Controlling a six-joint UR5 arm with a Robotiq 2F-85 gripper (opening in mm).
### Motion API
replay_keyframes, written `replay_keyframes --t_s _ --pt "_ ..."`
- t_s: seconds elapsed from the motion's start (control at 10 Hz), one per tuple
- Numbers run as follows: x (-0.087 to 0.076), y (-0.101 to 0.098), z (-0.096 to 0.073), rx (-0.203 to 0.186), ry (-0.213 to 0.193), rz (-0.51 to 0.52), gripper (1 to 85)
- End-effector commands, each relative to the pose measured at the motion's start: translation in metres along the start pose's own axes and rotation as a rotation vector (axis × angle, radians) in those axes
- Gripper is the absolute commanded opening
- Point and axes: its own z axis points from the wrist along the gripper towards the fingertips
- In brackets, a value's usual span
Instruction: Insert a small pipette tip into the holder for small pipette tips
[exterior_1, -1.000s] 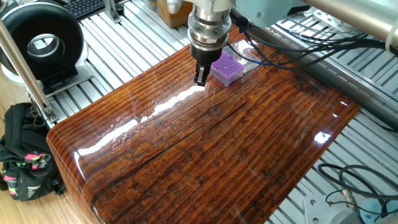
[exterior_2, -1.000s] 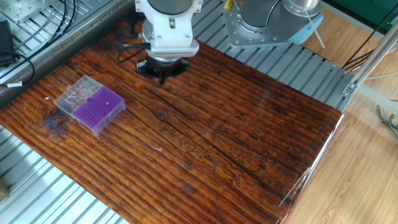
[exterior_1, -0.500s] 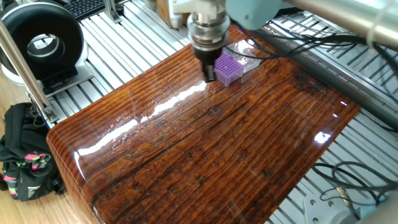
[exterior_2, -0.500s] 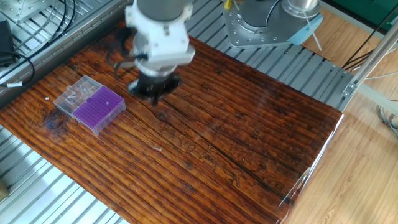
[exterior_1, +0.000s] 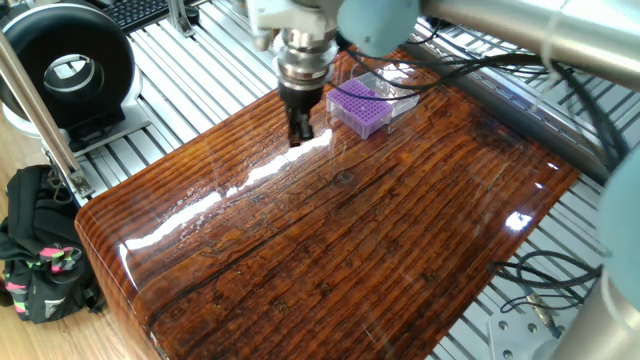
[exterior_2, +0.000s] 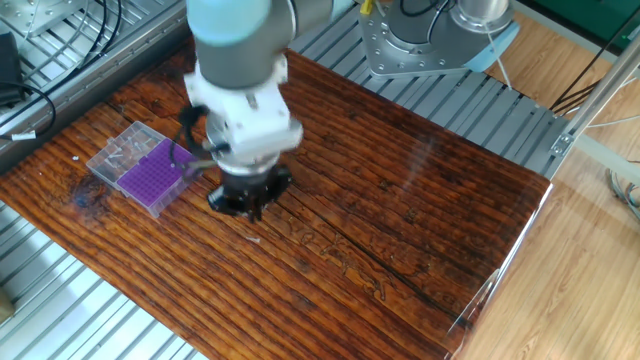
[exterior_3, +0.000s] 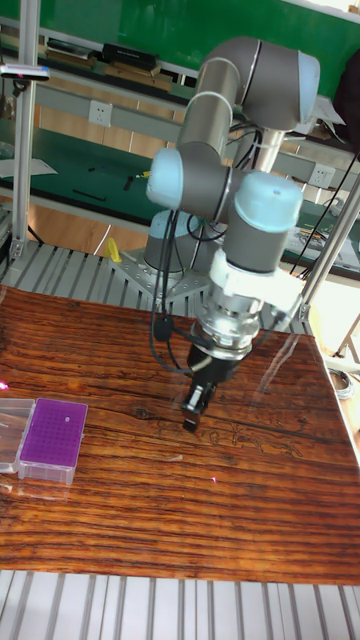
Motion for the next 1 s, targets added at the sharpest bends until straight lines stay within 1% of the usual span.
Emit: replay_keyframes --t_s 0.0,0.1,0.2,0.3,0.4,0.5,0.6,0.7,0.8,0.9 --pt "-0.02 0.036 0.018 -0.051 -0.002 -0.101 13.3" --pt "-0.021 0.038 0.018 -0.058 -0.012 -0.153 12.7" --pt "-0.019 0.023 0.018 -0.034 -0.014 -0.182 10.7" --pt "-0.022 0.01 0.022 -0.034 -0.034 -0.208 10.7" --pt "-0.034 0.005 0.031 -0.047 -0.076 -0.218 11.3" --pt "-0.037 -0.001 0.034 -0.045 -0.082 -0.224 11.3" --pt "-0.029 -0.008 0.033 -0.039 -0.048 -0.238 11.3" --pt "-0.019 -0.014 0.032 -0.04 -0.024 -0.263 11.3" --pt "-0.011 -0.016 0.032 -0.052 -0.015 -0.302 11.3" --pt "-0.006 -0.012 0.034 -0.074 -0.013 -0.323 11.7"
